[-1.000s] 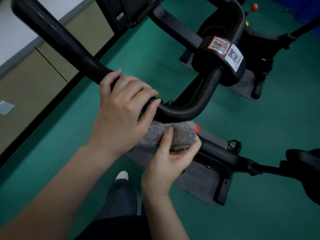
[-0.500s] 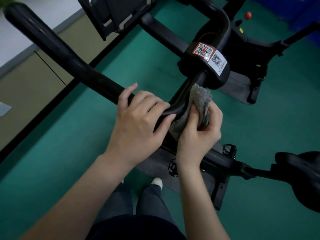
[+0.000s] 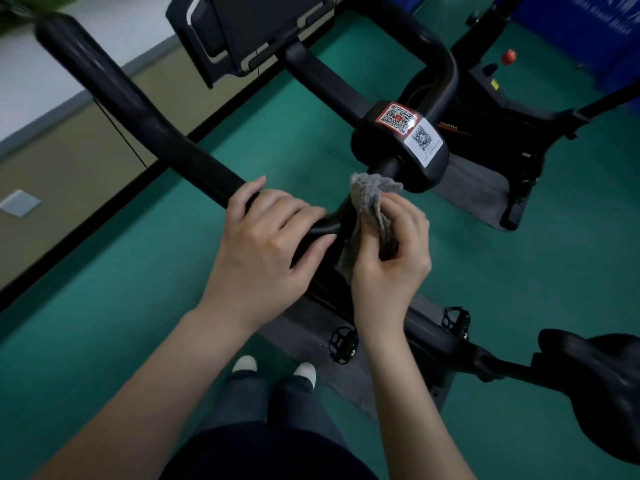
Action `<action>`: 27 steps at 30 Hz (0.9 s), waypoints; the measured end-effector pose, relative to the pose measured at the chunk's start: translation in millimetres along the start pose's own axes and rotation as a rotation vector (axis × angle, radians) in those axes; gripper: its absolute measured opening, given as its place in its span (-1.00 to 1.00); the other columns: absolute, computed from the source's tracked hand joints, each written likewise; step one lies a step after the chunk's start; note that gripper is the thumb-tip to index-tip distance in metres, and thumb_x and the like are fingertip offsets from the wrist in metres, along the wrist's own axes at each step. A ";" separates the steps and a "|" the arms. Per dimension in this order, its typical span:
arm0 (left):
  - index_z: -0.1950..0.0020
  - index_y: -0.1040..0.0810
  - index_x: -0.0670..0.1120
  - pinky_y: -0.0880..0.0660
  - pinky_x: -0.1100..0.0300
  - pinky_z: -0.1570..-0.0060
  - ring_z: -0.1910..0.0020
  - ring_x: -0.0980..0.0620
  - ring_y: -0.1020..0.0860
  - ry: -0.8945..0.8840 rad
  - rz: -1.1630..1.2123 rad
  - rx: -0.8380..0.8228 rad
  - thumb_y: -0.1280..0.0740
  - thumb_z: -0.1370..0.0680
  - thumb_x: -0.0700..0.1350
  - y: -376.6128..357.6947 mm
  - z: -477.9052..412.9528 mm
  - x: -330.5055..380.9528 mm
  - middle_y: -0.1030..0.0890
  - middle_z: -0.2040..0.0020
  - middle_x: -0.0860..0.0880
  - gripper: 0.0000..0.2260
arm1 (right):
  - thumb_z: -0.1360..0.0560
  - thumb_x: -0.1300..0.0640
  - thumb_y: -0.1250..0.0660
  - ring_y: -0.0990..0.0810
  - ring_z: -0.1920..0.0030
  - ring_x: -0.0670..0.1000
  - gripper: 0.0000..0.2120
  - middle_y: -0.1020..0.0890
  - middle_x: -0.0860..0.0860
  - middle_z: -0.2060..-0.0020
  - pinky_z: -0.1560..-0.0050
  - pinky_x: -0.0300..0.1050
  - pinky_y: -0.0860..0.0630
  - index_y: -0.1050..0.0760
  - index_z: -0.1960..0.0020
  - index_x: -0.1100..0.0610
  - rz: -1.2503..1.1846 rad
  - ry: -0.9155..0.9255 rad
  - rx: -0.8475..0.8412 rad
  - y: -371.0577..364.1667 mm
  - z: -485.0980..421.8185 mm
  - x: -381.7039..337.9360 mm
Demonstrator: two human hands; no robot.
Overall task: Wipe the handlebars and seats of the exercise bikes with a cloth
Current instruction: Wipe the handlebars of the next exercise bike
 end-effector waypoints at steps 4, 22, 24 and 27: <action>-0.07 -0.63 -0.10 -0.25 0.03 -0.33 -0.01 -0.03 -0.55 -0.002 0.016 -0.009 -0.33 -0.54 0.01 0.7 -1.9 -4.1 -0.62 0.07 0.00 -0.77 | -0.45 0.43 -0.33 -0.57 -0.02 0.13 -0.85 -0.61 0.11 0.05 -0.10 -0.15 -0.48 -0.59 0.01 0.31 0.046 -0.013 0.002 0.4 -16.8 2.8; -0.03 -0.64 -0.08 -0.18 0.01 -0.36 -0.01 0.00 -0.56 -0.012 0.060 -0.029 -0.31 -0.54 0.07 -1.0 -0.6 -7.7 -0.63 0.08 0.04 -0.74 | -0.44 0.44 -0.31 -0.56 -0.03 0.12 -0.82 -0.57 0.03 0.03 -0.09 -0.13 -0.50 -0.59 0.02 0.28 0.163 0.058 -0.045 -3.0 -16.5 -6.7; -0.04 -0.65 -0.08 -0.14 -0.01 -0.39 -0.01 0.00 -0.56 0.007 0.033 -0.033 -0.31 -0.54 0.08 -0.9 -0.3 -5.3 -0.63 0.07 0.04 -0.73 | -0.43 0.45 -0.32 -0.55 -0.03 0.10 -0.82 -0.57 0.04 0.03 -0.09 -0.19 -0.48 -0.60 0.01 0.30 0.172 0.089 -0.070 -0.5 -28.3 0.9; -0.05 -0.64 -0.08 -0.12 -0.01 -0.41 -0.02 0.00 -0.56 0.054 0.006 -0.036 -0.30 -0.55 0.09 -1.8 -2.0 1.5 -0.63 0.07 0.03 -0.72 | -0.43 0.44 -0.30 -0.53 -0.03 0.07 -0.81 -0.54 0.00 0.04 -0.10 -0.34 -0.41 -0.60 -0.01 0.31 0.196 0.089 -0.070 1.6 -55.9 10.8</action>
Point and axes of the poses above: each hand's wrist, its own z-axis away from the middle knuckle, its own y-axis out of the back of the hand, x = y × z, the point moved 2 cm from there along -z, towards the middle knuckle
